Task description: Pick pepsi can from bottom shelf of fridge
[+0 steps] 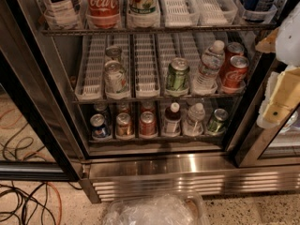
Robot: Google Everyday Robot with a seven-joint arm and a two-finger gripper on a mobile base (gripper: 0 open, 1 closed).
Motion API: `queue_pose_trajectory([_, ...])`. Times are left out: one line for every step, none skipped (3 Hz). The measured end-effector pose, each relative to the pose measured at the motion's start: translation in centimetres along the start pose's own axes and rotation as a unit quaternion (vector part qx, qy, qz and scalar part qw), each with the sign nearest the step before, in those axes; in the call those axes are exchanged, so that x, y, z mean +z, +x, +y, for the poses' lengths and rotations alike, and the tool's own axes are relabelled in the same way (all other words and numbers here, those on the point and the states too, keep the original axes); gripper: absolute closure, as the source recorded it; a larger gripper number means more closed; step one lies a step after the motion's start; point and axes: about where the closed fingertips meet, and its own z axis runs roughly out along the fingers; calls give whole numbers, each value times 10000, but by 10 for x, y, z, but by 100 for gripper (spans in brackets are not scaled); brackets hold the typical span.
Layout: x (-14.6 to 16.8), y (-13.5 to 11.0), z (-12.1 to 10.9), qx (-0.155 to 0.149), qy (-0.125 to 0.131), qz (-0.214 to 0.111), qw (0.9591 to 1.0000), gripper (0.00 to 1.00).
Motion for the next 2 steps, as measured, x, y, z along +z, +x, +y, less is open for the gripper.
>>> queue_pose_trajectory([0,0,0,0,0,0,10000,0])
queue_pose_trajectory([0,-4,-1,19,48,-138,9999,0])
